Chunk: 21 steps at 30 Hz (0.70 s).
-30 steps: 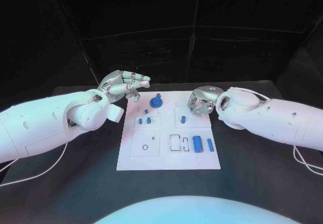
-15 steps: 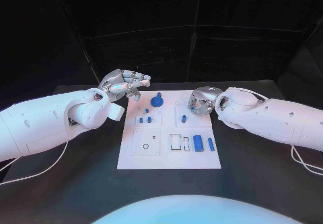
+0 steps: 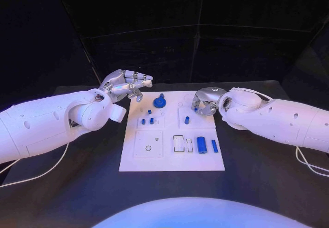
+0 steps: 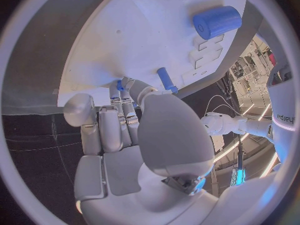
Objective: Assemble the parts on the task board
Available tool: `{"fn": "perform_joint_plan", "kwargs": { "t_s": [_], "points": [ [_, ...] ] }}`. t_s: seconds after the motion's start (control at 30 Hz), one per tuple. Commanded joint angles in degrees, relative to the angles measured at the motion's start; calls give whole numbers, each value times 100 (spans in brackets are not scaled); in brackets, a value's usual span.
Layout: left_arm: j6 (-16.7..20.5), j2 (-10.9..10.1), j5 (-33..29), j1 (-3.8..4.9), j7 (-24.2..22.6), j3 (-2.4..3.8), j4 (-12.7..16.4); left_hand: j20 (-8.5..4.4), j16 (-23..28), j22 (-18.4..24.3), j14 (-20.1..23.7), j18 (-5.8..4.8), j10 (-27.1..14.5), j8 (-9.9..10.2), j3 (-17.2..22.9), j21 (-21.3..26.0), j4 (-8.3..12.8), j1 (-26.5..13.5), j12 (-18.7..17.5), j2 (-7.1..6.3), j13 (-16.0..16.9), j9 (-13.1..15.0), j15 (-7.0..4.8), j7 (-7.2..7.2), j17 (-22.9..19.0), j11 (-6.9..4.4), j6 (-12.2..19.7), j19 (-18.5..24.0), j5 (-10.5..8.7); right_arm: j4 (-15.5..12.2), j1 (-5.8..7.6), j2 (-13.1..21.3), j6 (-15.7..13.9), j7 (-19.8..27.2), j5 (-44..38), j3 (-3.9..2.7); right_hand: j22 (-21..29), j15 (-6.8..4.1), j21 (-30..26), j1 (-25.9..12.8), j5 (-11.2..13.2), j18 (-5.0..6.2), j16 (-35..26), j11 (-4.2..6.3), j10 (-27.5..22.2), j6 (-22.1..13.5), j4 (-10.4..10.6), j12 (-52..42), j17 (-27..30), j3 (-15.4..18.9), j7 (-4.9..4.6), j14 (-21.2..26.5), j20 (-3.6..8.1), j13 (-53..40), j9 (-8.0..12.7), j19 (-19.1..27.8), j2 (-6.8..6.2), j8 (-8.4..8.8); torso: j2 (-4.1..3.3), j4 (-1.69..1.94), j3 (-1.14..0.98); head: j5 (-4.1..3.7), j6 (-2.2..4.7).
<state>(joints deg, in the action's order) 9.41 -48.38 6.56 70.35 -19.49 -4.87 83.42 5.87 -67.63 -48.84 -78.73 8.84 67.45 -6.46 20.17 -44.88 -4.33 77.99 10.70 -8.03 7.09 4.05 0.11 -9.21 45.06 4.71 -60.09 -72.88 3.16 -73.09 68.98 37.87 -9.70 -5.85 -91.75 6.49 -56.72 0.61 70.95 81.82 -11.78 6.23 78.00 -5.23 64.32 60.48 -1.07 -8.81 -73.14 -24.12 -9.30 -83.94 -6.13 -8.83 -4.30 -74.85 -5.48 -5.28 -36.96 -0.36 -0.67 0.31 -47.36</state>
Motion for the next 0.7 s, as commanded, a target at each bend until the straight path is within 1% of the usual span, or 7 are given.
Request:
{"fn": "perform_joint_plan", "kwargs": {
  "t_s": [0.03, 0.23, 0.33, 0.57, 0.7],
  "points": [
    [-40, 8, -38, 8, -25, 5, -4, -1, 31, 5, 32, 61, -34, -14, -5, 35, 16, 15, 37, 60, 7, -9, -10, 11, -9, 9, 32, 38, -8, 1, -35, -6, 140, -115, -171, 22, -24, -39, 28, 34, 65, 20, 27, 5, 62, 60, -35, -35, -6, -87, -5, -265, 3, 17, -7, -40, 41, 3, -2, -2, -3, -5, -6],
    [-61, 7, -38, 8, -12, 5, -8, -1, 31, 13, 33, 63, -37, -15, -4, 44, 22, 27, 39, 65, 9, -9, -10, 10, -12, 9, 33, 40, -8, -8, -43, -14, 4, -221, -356, 22, -105, -52, 88, 82, 110, 7, 20, 18, 150, 133, -159, -52, 15, -272, 2, -263, 20, 55, -9, -65, 78, 8, -6, -2, 0, -19, -17],
    [-77, 6, -38, 8, -12, 5, -4, -1, 31, 13, 33, 63, -37, -15, -4, 44, 22, 27, 39, 65, 9, -9, -10, 10, -12, 9, 33, 40, -8, -13, -48, -27, -20, -256, -420, 22, -154, -59, 123, 87, 180, 0, 13, 30, 205, 184, -206, -70, 30, -332, 10, -262, 27, 61, -15, -82, 91, -1, -6, -2, 0, -26, -29],
    [-95, 7, -38, 8, -11, 5, 0, -1, 39, 19, 39, 64, -42, -15, -2, 53, 30, 44, 41, 72, 11, -10, -10, 8, -28, 10, 35, 41, -8, -29, -69, -46, -72, -298, -503, 22, -280, -89, 207, 17, 239, -21, -51, 70, 331, 311, -239, -115, 139, -375, 48, -250, 47, 59, -32, -135, 99, -33, 5, -1, 4, -29, -38],
    [-98, 1, -38, 8, -11, 5, 1, -1, 39, 21, 40, 64, -45, -15, -1, 56, 36, 55, 42, 78, 12, -10, -10, 8, -28, 10, 36, 40, -8, -47, -74, -26, -225, -290, -499, 22, -324, -100, 237, -118, 286, -30, -57, 87, 361, 352, -186, -116, 159, -340, 66, -252, 55, 64, -35, -155, 86, -33, 6, -2, 4, -29, -35]
  ]
}}
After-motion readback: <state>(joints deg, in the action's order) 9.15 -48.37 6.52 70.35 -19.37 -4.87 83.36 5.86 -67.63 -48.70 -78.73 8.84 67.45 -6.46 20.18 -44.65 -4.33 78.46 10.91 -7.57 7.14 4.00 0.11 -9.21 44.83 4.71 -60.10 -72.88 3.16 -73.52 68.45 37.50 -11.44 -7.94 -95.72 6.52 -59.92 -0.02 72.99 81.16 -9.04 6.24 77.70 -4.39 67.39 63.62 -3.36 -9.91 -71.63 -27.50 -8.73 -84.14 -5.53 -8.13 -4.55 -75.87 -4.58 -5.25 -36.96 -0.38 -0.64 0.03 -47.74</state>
